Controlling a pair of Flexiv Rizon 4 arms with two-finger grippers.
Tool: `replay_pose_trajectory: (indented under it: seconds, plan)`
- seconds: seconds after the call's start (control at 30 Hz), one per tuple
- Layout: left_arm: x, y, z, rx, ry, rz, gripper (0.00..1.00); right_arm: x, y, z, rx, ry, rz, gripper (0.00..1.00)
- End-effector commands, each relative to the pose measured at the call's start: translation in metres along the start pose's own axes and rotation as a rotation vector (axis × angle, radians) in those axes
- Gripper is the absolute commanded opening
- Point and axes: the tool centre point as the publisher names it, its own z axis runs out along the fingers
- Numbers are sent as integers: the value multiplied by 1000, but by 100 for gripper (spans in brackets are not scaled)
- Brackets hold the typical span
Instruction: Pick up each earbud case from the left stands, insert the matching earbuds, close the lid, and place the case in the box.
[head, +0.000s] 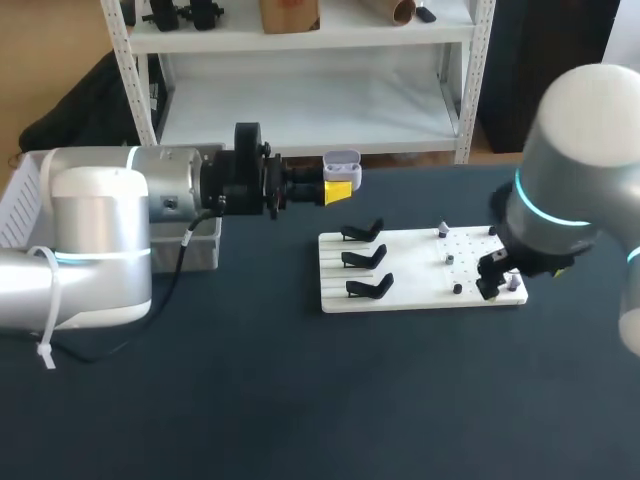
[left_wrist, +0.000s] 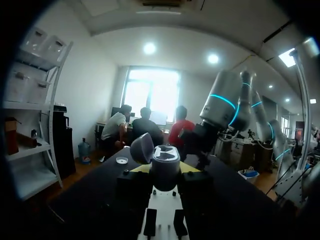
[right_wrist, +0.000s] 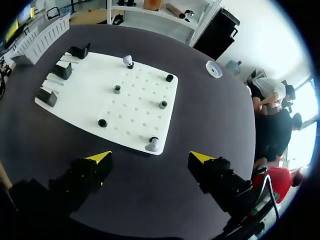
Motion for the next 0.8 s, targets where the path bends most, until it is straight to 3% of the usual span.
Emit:
replay_pose_trajectory:
  seconds: [0.03, 0.1, 0.23, 0.4, 0.8]
  plan:
    - [0, 1, 0, 1, -2, 1, 0, -2, 5, -1, 137, 37, 26, 94]
    - [0, 1, 0, 1, -2, 1, 0, -3, 5, -2, 147, 49, 38, 71]
    - [0, 1, 0, 1, -2, 1, 0, -1, 5, -2, 153, 71, 43, 65]
    - [0, 1, 0, 1, -2, 1, 0, 3, 4, -2, 166, 92, 51, 51]
    - [0, 1, 0, 1, -2, 1, 0, 2, 8, 15, 153, 120, 62, 50]
